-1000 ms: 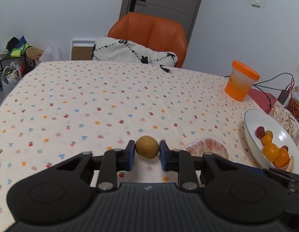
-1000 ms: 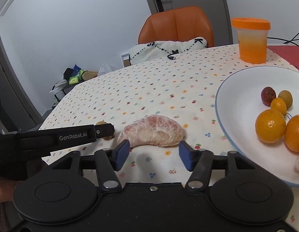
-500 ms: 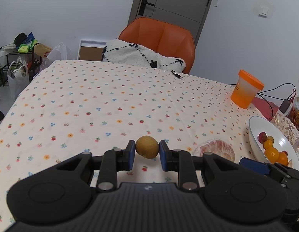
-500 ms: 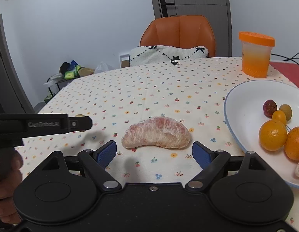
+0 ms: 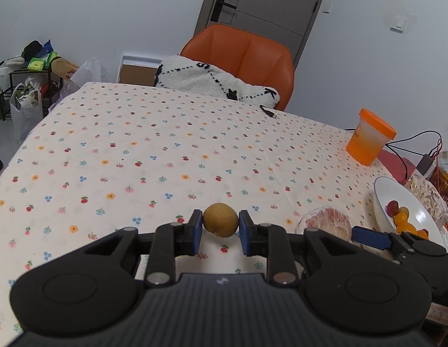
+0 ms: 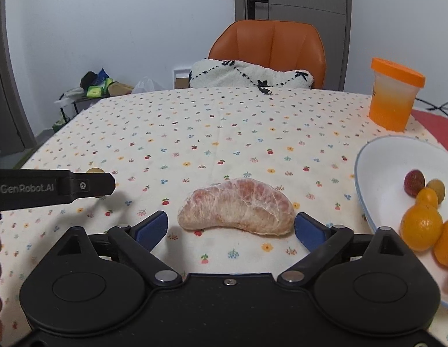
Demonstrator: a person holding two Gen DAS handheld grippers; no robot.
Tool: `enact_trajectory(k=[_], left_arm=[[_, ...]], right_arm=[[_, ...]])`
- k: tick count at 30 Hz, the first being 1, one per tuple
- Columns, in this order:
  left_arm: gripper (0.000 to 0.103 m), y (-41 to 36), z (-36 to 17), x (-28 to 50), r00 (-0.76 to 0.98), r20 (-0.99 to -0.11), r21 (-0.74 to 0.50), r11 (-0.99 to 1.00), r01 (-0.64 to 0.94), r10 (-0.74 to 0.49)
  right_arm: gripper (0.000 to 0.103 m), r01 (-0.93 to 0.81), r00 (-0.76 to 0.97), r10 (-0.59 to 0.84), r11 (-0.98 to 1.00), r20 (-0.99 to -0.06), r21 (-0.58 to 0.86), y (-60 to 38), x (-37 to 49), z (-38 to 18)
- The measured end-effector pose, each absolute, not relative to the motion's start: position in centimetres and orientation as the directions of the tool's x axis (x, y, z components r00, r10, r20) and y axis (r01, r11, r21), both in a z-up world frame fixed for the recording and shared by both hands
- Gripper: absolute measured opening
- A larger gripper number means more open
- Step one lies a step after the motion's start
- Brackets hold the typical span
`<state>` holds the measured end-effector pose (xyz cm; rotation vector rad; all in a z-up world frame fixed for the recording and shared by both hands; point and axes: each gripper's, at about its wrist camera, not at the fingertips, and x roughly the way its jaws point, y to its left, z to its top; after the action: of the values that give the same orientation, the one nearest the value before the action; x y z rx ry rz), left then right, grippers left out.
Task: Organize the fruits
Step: 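Grasp the brown fruit with the left tool while the right tool grasps the pomelo segment, then carry the brown fruit and pomelo segment over the plate with both tools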
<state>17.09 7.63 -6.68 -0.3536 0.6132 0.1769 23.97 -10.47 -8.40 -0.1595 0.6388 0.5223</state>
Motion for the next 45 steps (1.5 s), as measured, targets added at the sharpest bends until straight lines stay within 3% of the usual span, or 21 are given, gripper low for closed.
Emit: enact_trajectory(k=[13,18,20,45], left_arm=[[0.025,7.5,-6.5,17.0,0.8,-0.596,-0.261,0.924,-0.279,0.073],[0.025,7.3,-6.2,16.9,0.801,-0.593,-0.253,0.926,-0.281,0.081],[0.025,7.2,-6.1,16.9,0.802,-0.592,-0.253,0.926,-0.28,0.081],[0.025,0.8,-2.0,17.2,0.86,-0.51,-0.217,0.964,-0.156,0.024]], right_arm=[[0.098,-0.488,0.716,0.344,0.869,-0.607,-0.082,-9.2,24.7,-8.3],[0.098,-0.507,0.697,0.372,0.86,-0.613,-0.054,-9.6,25.1,-8.3],[0.086,-0.526,0.695,0.387,0.848,-0.606,-0.061,-9.5,24.9,-8.3],[0.085,-0.48,0.755,0.463,0.873,-0.464,0.089,-16.7,22.8,-3.0]])
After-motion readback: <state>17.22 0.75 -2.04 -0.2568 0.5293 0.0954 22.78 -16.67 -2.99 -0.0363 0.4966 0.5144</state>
